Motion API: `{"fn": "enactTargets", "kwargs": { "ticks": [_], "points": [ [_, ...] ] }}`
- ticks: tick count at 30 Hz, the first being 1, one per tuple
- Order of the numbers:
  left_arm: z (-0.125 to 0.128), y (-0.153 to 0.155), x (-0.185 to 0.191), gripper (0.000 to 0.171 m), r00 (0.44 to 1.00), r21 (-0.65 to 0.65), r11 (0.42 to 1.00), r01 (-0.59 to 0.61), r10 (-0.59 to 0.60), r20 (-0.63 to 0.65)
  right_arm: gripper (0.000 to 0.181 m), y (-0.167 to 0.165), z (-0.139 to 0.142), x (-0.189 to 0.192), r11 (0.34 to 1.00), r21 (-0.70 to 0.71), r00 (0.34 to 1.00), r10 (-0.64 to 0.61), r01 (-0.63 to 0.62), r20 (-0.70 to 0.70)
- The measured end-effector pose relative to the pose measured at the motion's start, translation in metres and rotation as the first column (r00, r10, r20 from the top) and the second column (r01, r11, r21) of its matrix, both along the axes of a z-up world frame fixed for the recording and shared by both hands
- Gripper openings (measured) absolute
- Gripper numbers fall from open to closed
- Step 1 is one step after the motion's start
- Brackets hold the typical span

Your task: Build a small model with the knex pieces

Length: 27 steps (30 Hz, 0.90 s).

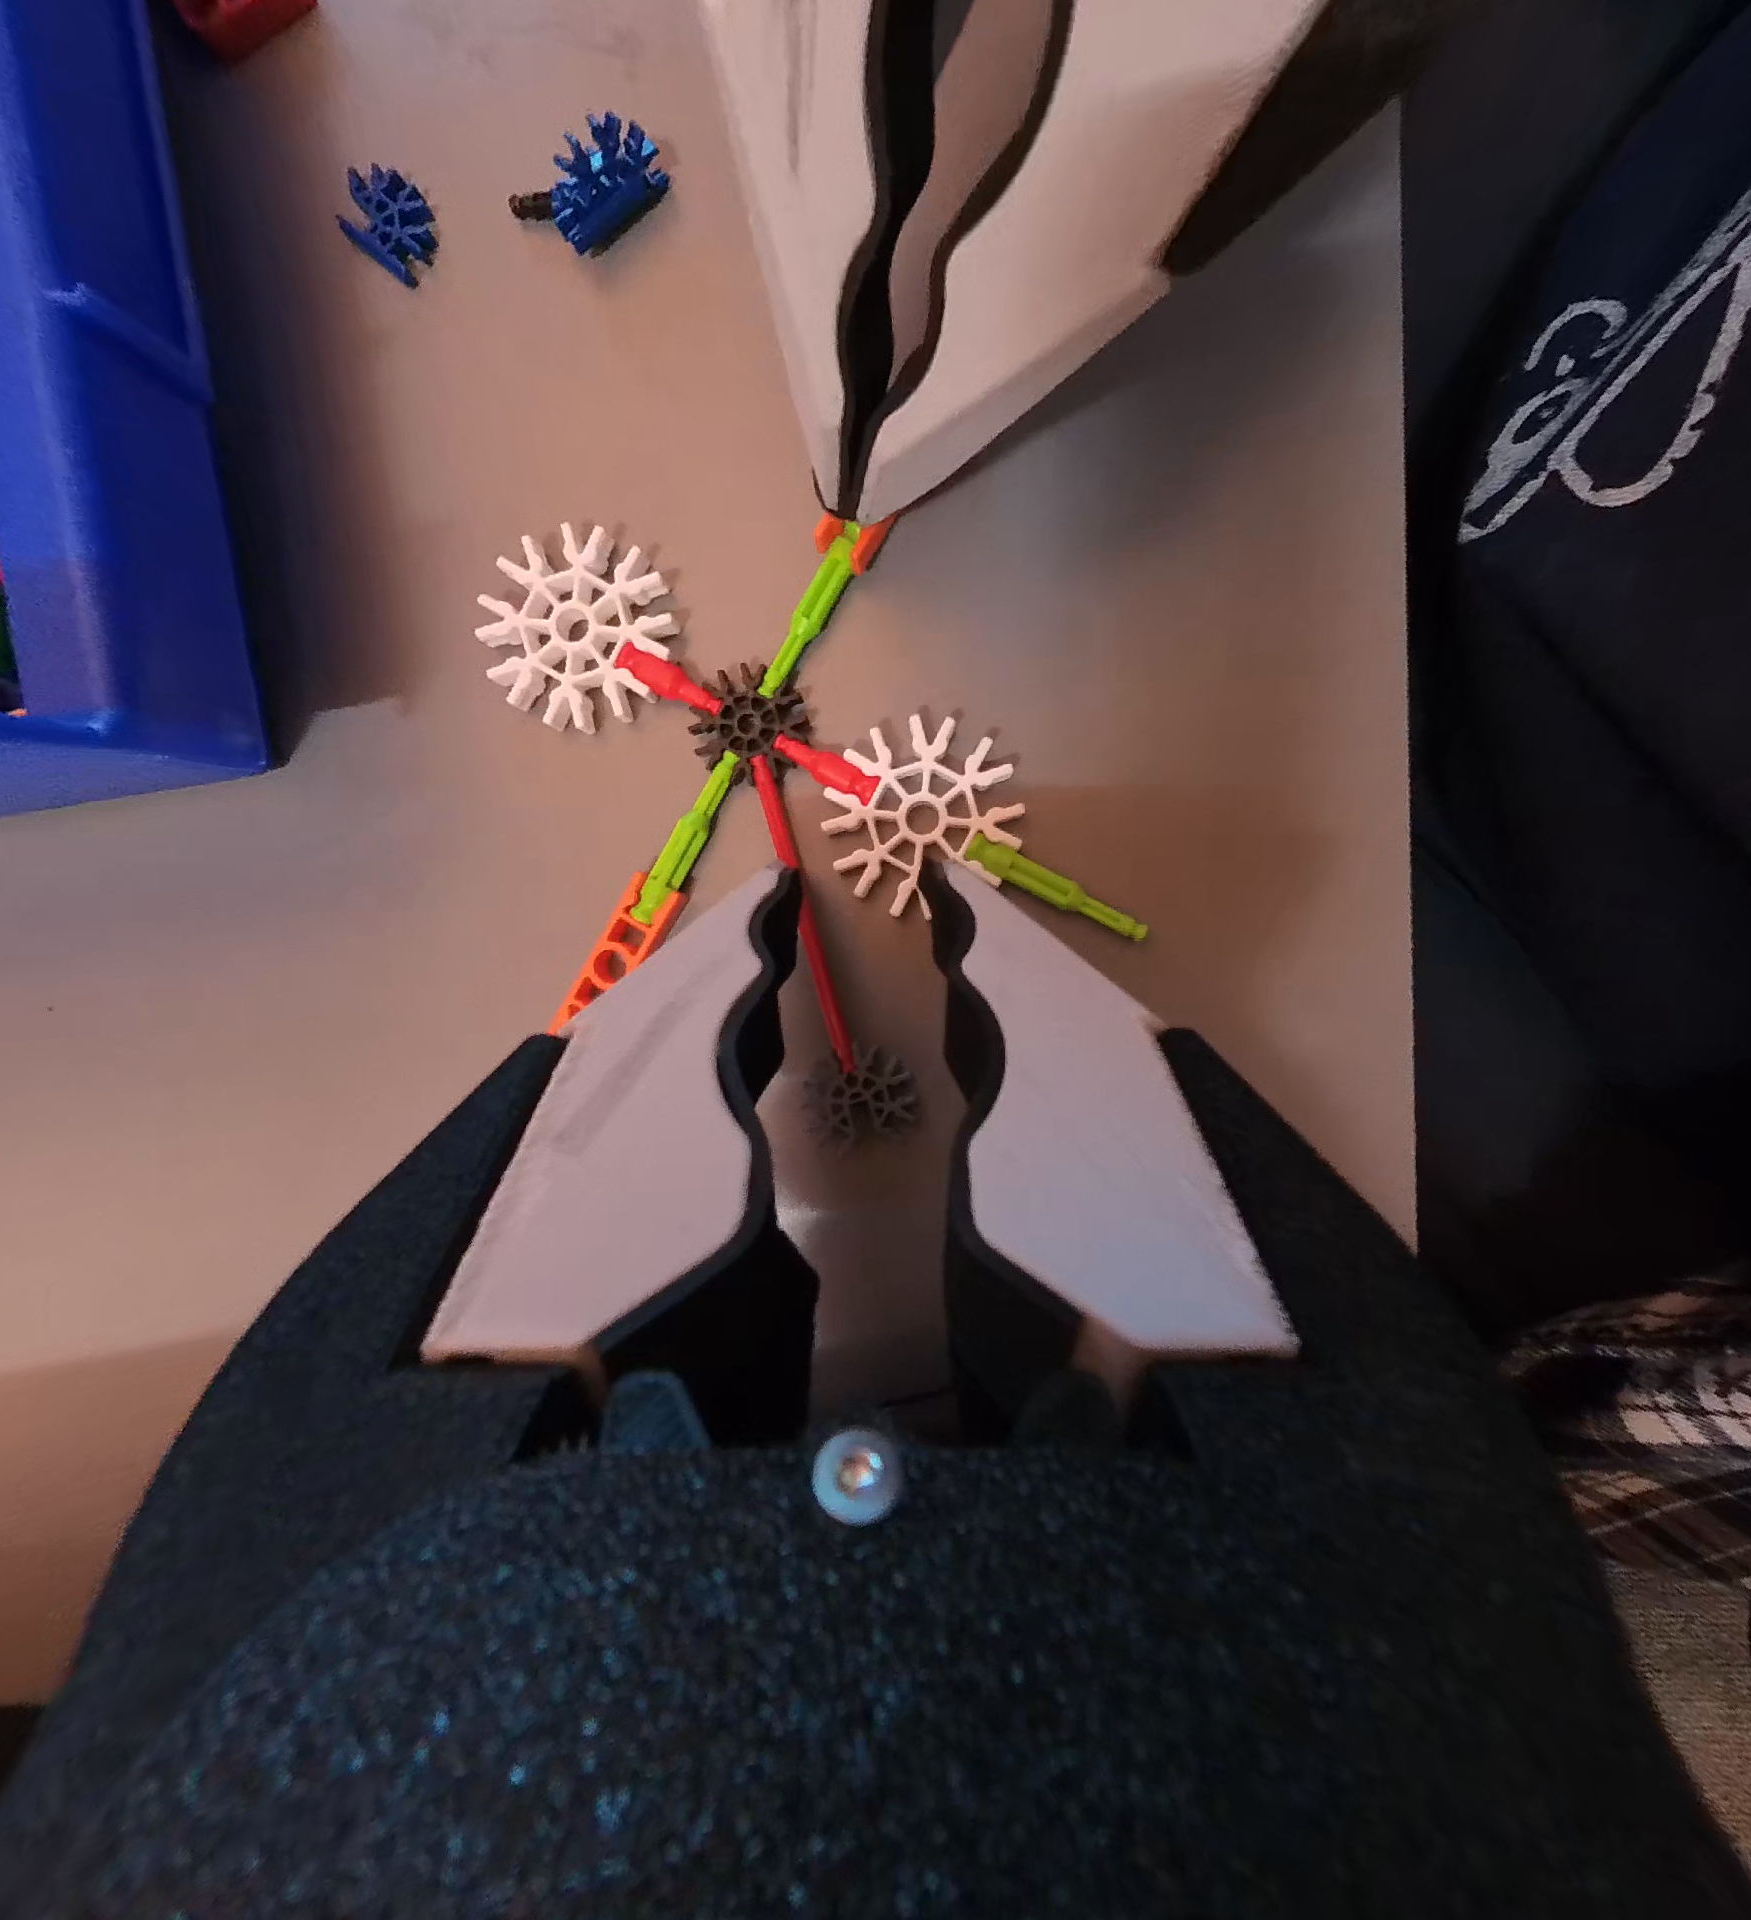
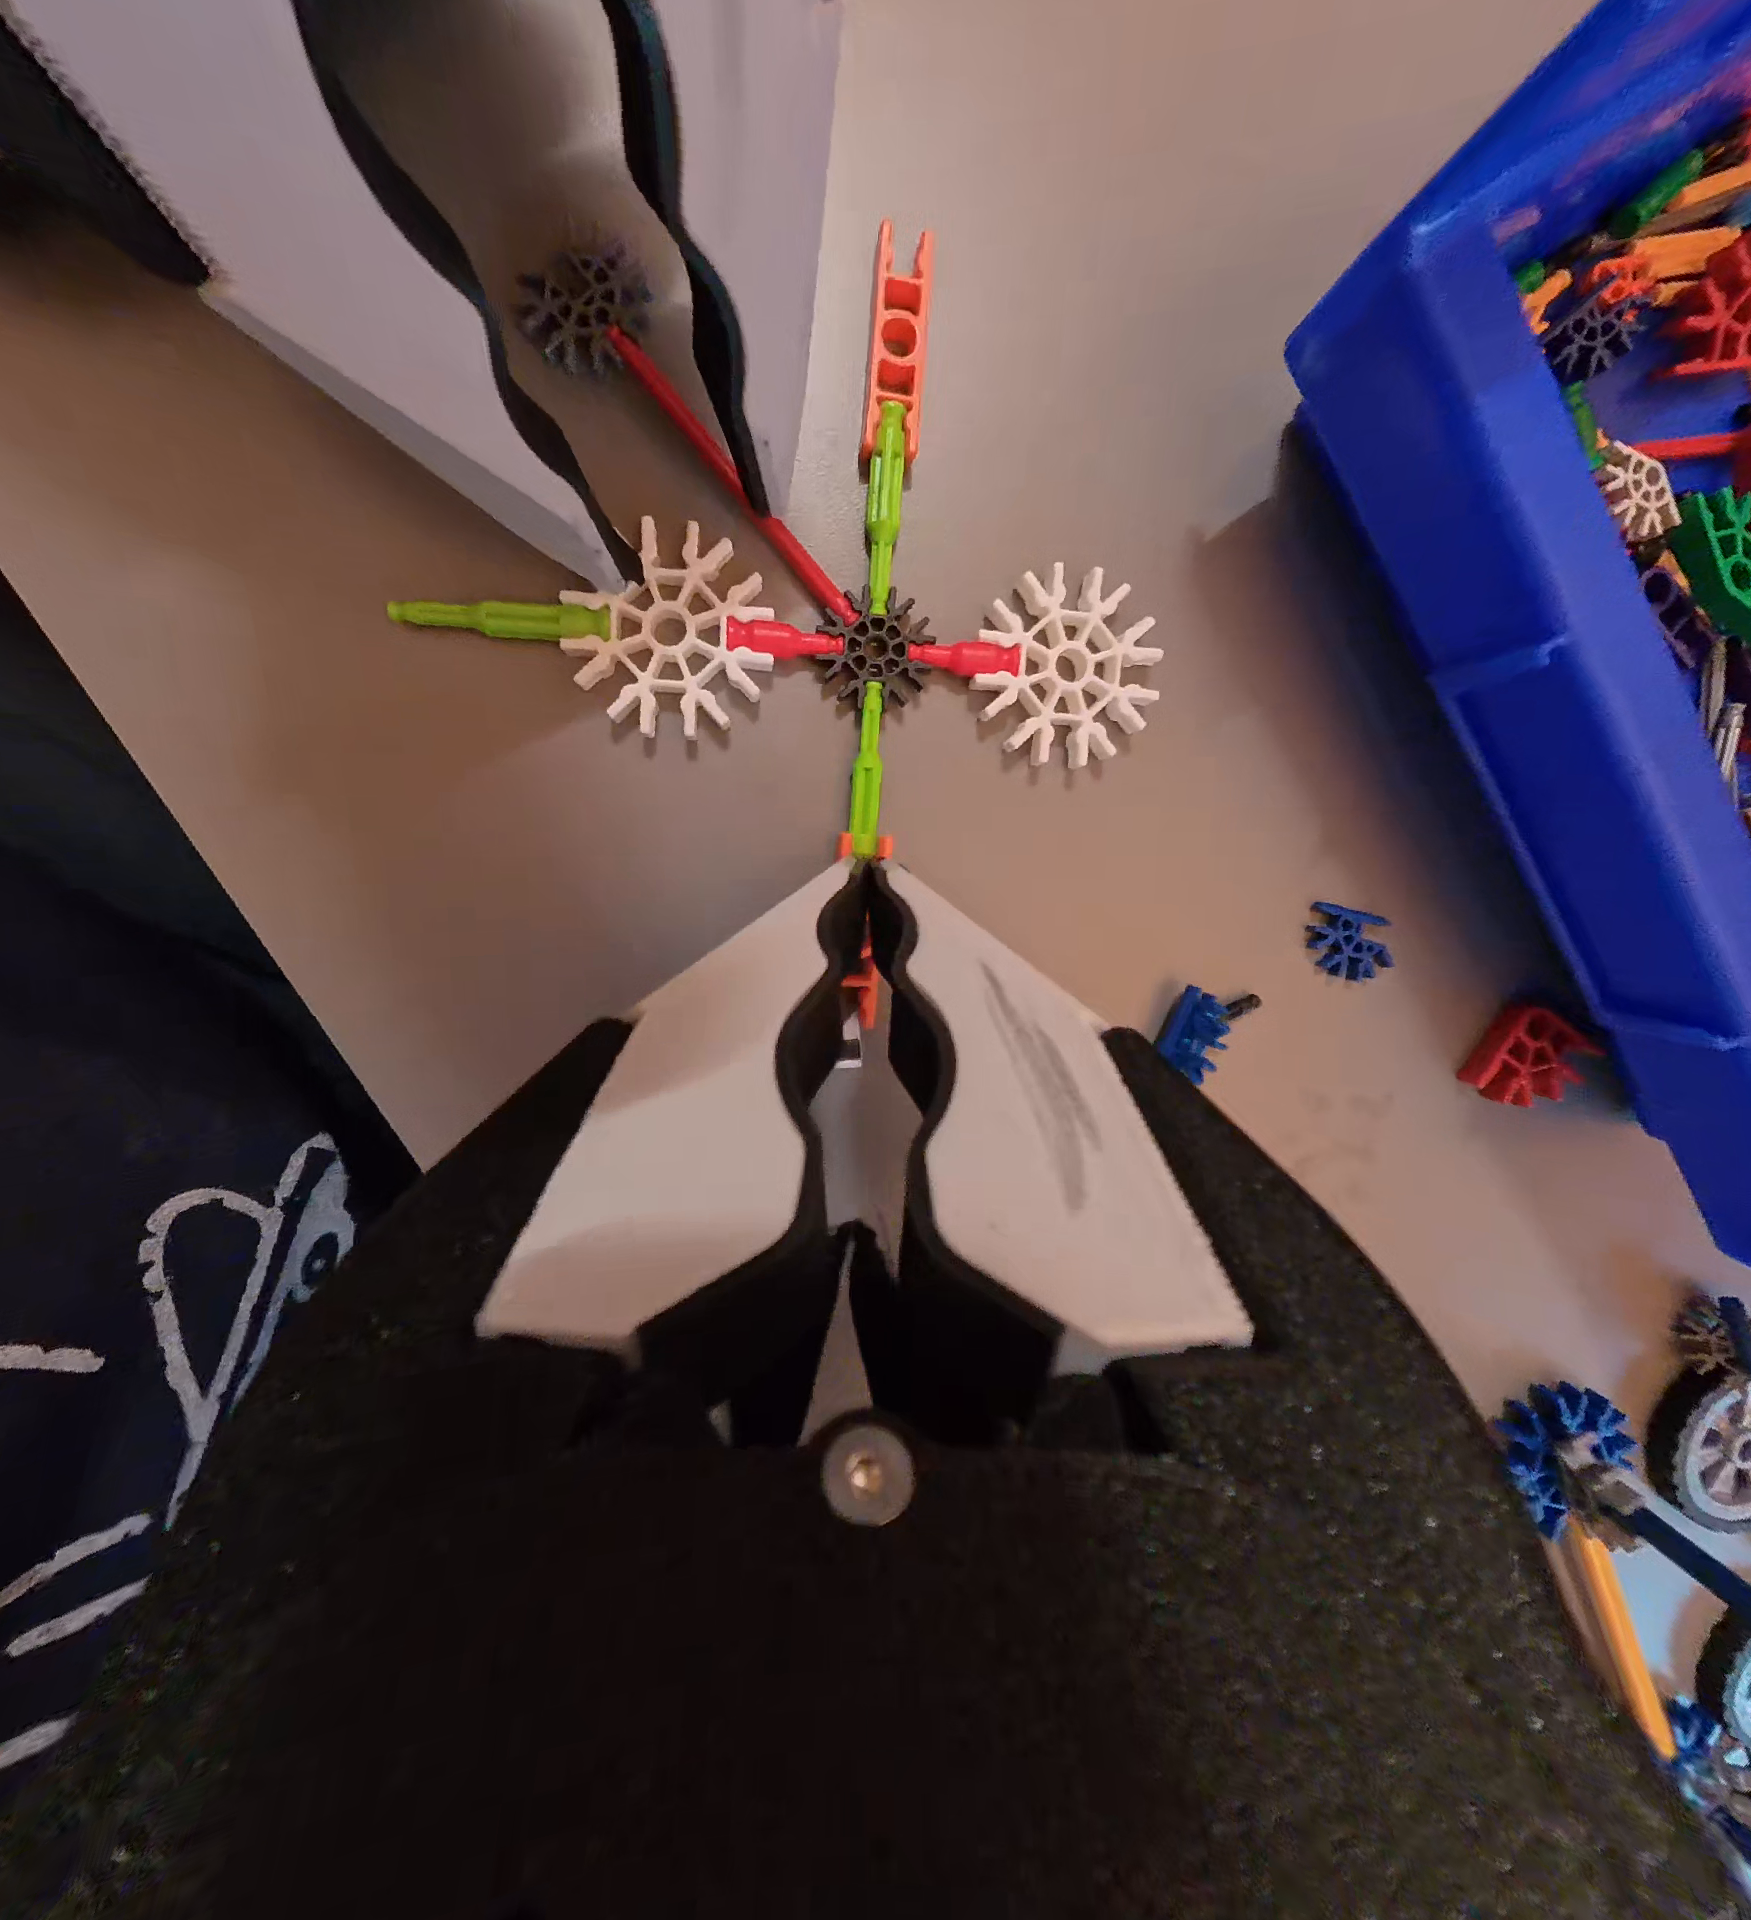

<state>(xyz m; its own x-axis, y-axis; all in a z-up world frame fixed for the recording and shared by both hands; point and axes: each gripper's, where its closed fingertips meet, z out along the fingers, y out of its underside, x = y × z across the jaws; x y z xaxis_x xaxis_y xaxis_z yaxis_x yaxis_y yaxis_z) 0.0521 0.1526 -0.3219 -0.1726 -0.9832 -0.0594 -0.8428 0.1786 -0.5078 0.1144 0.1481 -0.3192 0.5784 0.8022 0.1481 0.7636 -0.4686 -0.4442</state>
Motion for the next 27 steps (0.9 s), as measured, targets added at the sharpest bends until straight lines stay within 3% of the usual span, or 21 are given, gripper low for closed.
{"fn": "enactTargets", "kwargs": {
  "ticks": [8, 11, 18, 27],
  "points": [
    [0.003, 0.008, -0.003, 0.029, 1.000, 0.020, 1.000, -0.023, 0.023, -0.002, 0.000, 0.000, -0.002, -0.005, 0.999, -0.023, 1.000, 0.022, -0.022, -0.012],
    [0.019, 0.017, -0.006, 0.029, 0.997, 0.023, 0.998, -0.059, 0.058, 0.041, 0.008, 0.004, 0.001, -0.001, 1.000, -0.031, 0.999, -0.005, 0.004, -0.031],
    [0.068, 0.048, -0.035, 0.029, 0.976, 0.087, 0.981, -0.173, 0.159, 0.150, 0.008, 0.012, 0.022, 0.007, 1.000, 0.017, 0.995, -0.023, 0.025, -0.100],
    [0.087, 0.063, -0.057, 0.029, 0.945, 0.072, 0.966, -0.250, 0.227, 0.237, 0.007, 0.016, 0.022, 0.001, 0.999, 0.037, 0.991, -0.009, 0.014, -0.135]
  ]
}}
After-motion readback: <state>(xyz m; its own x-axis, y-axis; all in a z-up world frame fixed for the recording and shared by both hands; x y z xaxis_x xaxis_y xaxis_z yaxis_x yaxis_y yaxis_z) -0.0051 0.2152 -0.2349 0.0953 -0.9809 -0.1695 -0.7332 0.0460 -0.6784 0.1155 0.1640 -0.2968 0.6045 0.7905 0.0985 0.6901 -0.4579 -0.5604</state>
